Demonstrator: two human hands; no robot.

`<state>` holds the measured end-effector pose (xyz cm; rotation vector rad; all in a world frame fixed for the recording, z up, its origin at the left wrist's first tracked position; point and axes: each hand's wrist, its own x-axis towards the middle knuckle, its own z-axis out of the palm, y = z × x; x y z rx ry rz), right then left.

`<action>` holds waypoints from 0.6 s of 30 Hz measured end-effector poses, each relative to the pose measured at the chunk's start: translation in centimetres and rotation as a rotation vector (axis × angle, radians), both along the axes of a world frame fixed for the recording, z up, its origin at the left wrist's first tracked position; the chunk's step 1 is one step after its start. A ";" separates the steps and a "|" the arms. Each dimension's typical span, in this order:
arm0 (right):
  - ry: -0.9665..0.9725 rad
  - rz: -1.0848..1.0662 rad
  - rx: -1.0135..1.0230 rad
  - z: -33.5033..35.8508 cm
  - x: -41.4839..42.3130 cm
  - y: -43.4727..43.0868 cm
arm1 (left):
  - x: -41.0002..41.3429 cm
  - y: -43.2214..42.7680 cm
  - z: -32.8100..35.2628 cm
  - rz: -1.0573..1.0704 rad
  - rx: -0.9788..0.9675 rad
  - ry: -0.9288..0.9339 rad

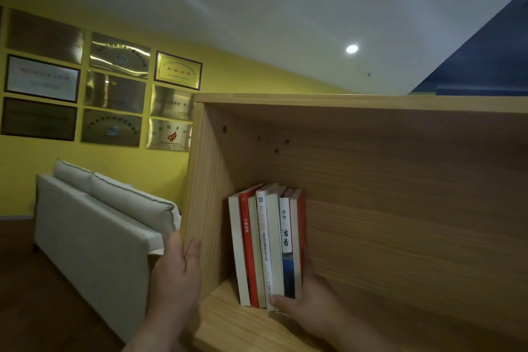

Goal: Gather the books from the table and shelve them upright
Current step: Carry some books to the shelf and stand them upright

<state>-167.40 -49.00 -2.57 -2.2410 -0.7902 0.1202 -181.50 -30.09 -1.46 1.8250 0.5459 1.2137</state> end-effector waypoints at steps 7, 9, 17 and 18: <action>-0.054 -0.109 0.023 -0.8 -0.4 5.4 | 0.7 0.7 -0.5 -0.048 0.028 -0.026; -0.092 -0.159 0.033 -1.2 -0.1 6.1 | 0.9 1.1 -0.6 -0.057 0.031 -0.021; -0.086 -0.198 0.248 -1.6 0.6 6.2 | 1.3 1.2 -0.6 -0.032 0.021 -0.026; -0.098 -0.205 0.272 -1.8 0.8 6.3 | 1.4 1.1 -0.6 -0.032 0.017 -0.031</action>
